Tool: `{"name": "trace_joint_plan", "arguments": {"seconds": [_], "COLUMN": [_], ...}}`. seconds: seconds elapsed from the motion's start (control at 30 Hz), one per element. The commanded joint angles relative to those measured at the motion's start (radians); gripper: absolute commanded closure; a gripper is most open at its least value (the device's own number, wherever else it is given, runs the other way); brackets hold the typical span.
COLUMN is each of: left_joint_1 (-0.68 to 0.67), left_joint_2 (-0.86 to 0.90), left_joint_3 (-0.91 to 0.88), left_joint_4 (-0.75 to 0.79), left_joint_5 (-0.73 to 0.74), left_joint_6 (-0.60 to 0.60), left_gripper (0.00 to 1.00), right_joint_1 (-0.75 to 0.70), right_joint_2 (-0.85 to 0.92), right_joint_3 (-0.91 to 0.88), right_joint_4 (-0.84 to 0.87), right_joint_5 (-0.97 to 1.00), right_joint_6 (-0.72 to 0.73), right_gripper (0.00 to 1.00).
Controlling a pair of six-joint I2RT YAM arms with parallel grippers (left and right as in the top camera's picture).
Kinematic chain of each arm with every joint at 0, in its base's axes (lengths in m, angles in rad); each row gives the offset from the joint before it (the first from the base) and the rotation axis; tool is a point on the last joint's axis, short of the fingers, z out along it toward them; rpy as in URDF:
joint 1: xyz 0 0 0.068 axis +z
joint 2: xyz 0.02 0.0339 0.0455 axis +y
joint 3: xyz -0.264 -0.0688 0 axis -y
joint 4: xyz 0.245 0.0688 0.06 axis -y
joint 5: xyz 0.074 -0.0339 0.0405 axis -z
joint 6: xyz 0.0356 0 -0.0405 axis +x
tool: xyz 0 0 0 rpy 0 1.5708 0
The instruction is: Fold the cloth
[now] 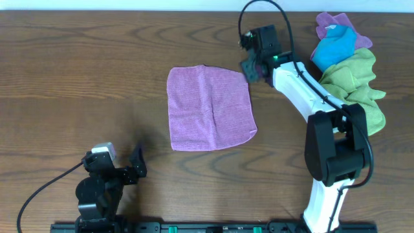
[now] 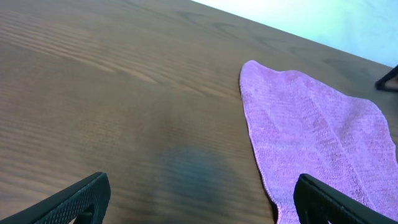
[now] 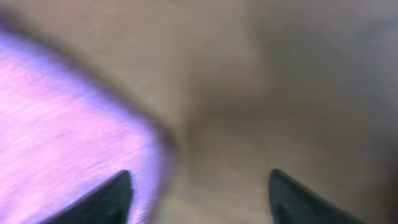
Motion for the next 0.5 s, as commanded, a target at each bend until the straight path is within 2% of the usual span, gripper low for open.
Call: {"name": "trace_joint_plan", "arguments": {"seconds": [0.0, 0.13, 0.3, 0.47], "left_joint_1": [-0.003, -0.003, -0.003, -0.003], "left_joint_2": [-0.006, -0.006, -0.006, -0.006], "left_joint_3": [-0.018, -0.018, -0.018, -0.018], "left_joint_4": [-0.004, -0.004, -0.004, -0.004], "left_joint_5": [-0.003, -0.003, -0.003, -0.003], "left_joint_6": [-0.004, -0.004, -0.004, -0.004], "left_gripper": [0.05, 0.05, 0.05, 0.05], "right_joint_1": [-0.037, -0.140, -0.288, -0.326], "right_joint_2": [0.001, 0.001, 0.001, 0.001], "right_joint_3": [0.006, 0.014, -0.017, -0.093], "right_joint_4": [-0.039, -0.066, -0.078, -0.073], "right_joint_5": [-0.355, -0.705, -0.919, -1.075], "right_joint_6": [0.092, 0.193, 0.311, 0.383], "right_gripper": [0.19, 0.15, 0.12, 0.09]}}
